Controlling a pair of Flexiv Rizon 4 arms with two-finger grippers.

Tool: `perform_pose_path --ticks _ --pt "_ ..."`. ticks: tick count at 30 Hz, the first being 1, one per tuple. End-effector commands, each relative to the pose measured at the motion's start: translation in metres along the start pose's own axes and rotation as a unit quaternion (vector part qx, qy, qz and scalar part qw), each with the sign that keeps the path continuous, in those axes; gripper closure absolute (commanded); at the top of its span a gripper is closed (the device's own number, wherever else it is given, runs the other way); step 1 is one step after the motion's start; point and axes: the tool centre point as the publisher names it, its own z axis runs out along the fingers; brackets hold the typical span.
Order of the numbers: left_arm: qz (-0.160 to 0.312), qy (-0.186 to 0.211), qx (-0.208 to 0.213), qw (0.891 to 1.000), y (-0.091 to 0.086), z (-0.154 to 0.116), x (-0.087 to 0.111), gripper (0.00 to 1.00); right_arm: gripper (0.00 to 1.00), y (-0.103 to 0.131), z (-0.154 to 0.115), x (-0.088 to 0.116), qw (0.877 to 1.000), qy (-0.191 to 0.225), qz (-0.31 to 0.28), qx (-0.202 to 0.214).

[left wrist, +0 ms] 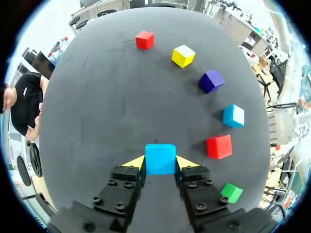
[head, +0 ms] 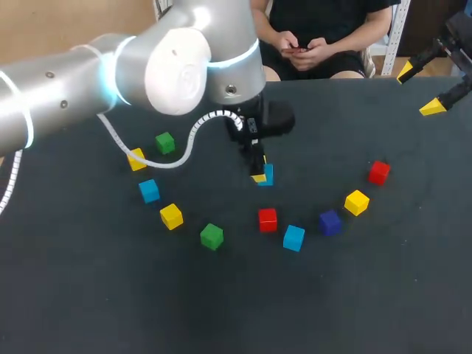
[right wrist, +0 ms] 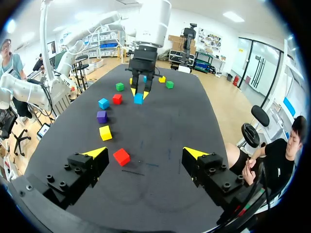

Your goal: Place the blue cubes, place green cubes on the blue cubes, place the yellow cubes on the green cubes, then place the red cubes on the yellow cubes, and place purple cube on the red cubes.

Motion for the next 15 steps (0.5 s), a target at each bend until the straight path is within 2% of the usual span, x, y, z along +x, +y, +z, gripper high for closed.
perform_pose_path --ticks 1,15 --pt "0.001 0.003 0.007 1.0 0.0045 0.0035 -0.0007 1.0 0.0 -0.0003 -0.0001 0.0003 1.0 -0.001 -0.001 0.0" --pt "-0.001 0.009 0.015 1.0 0.0068 0.0089 0.0014 1.0 0.0 -0.0003 -0.0001 0.0003 1.0 -0.001 -0.001 0.0"
